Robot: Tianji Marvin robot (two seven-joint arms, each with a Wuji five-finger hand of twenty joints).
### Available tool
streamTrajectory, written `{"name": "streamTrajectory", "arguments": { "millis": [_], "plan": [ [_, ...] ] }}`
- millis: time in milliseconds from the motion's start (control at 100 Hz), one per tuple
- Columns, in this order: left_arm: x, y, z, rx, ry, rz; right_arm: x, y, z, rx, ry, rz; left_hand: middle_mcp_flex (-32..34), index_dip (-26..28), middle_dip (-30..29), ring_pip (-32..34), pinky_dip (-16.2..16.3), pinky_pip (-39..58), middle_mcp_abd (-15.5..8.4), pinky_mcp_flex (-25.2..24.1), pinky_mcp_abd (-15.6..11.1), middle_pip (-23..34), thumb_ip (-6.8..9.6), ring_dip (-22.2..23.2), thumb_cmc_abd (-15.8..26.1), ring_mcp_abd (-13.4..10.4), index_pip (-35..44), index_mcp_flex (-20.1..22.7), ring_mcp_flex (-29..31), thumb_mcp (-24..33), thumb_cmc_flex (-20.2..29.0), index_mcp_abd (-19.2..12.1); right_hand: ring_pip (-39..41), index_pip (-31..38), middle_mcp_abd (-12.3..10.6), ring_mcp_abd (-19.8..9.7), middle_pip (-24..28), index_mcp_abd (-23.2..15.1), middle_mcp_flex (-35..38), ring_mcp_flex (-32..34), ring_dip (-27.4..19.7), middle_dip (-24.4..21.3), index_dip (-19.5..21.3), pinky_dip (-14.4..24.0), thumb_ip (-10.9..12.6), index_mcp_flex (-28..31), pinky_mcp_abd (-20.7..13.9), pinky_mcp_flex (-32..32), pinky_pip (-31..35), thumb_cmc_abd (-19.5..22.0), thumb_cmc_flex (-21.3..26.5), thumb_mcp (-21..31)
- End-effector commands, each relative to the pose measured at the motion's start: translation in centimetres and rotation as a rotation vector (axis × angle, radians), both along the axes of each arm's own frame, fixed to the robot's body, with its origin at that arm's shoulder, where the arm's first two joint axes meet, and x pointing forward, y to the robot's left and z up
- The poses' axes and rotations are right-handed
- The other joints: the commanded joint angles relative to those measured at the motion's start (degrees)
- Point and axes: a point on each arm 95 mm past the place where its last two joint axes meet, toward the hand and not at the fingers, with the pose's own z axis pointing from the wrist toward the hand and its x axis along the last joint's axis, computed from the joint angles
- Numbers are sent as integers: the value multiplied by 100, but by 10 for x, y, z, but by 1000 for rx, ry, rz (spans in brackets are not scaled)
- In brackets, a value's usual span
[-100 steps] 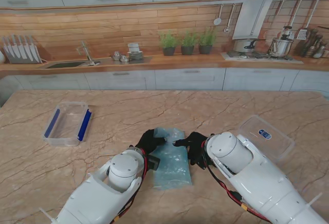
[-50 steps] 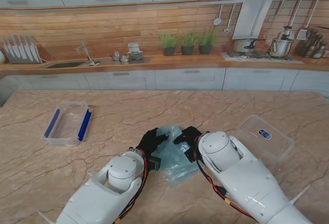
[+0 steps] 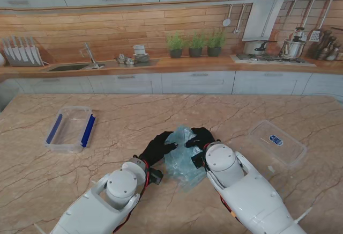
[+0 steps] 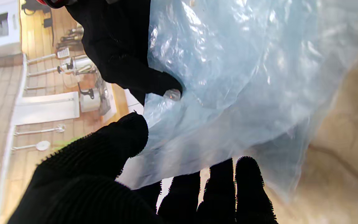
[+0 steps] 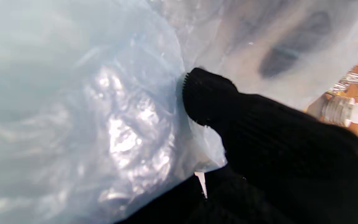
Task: Fold the bubble film and place it into the plastic crate
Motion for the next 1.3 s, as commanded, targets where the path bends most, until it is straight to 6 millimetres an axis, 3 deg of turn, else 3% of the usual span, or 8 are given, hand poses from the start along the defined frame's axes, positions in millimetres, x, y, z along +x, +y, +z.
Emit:
{"name": "streamTrajectory", "arguments": {
  "millis": [0,190,380,440,640,750,980,1290],
  "plan": [
    [-1,7,8,-2,-42,6,-3,0,5,10,-28,-7,-202,-35,-93,-98,-84,-64,-90,-30,-5,-85,35,-6,-293,-31,-214,-101,-113,-206,-243,-154,298,186,-100,3,195,-275,256,275,108,82,-49,185,-181,96,-518,103,307,-361,153,115],
    [-2,27,30,64,-198,22,-7,-9,18,33,-119,-36,-131,-50,-68,-163,0,-142,-62,-32,54,-163,69,58,-100,23,-334,-17,-104,-862,-144,-168,419,222,-18,11,278,-242,115,151,167,172,-86,232,-165,35,-502,2,353,-249,174,85],
    [6,51,49,287,-401,90,-8,-21,34,52,-218,-62,11,-8,27,-55,-29,-262,-3,-29,-78,-92,104,163,-160,88,-366,192,-13,-757,12,-104,516,149,88,-3,387,-85,-7,89,176,257,-119,260,-153,-71,-493,-50,378,-233,148,53],
    [10,62,56,375,-449,97,-8,-25,40,59,-253,-75,-81,26,45,-73,-183,-517,-21,-4,-138,-94,86,170,-185,50,-379,164,-111,-682,-9,-105,545,122,102,-12,420,-63,-36,76,178,283,-123,273,-151,-93,-505,-55,393,-231,142,47],
    [28,95,72,678,-513,171,-14,-40,57,99,-360,-132,-257,22,51,-73,-102,-459,32,1,-23,-95,74,168,-261,114,-458,50,-258,-659,-29,-6,623,74,149,-20,482,-34,-105,34,181,324,-112,299,-145,-130,-517,-84,412,-166,143,25],
    [39,110,79,801,-486,213,-18,-48,60,94,-396,-143,-465,-20,27,-116,-50,-411,62,-40,42,-148,69,140,-297,153,-560,-86,-442,-701,-57,84,651,66,145,-29,497,-43,-130,10,182,334,-102,313,-146,-136,-525,-101,420,-130,140,-9],
    [56,136,89,1053,-341,251,-23,-58,60,84,-414,-153,-1015,-459,-270,-639,-163,-1244,112,-54,-32,-391,72,-195,-290,183,-1167,-385,-644,-1137,-103,180,680,55,173,-25,510,-31,-149,-13,178,350,-96,336,-125,-145,-521,-132,420,-77,148,-61],
    [63,156,89,1232,-90,263,-26,-63,60,85,-431,-158,-1159,-695,-474,-1108,156,-1482,261,-45,140,-966,117,-226,-270,328,-1540,-580,-730,-1588,56,460,703,46,194,-20,518,-17,-149,-19,176,366,-94,365,-111,-129,-512,-145,430,-46,150,-88]
  ]
}}
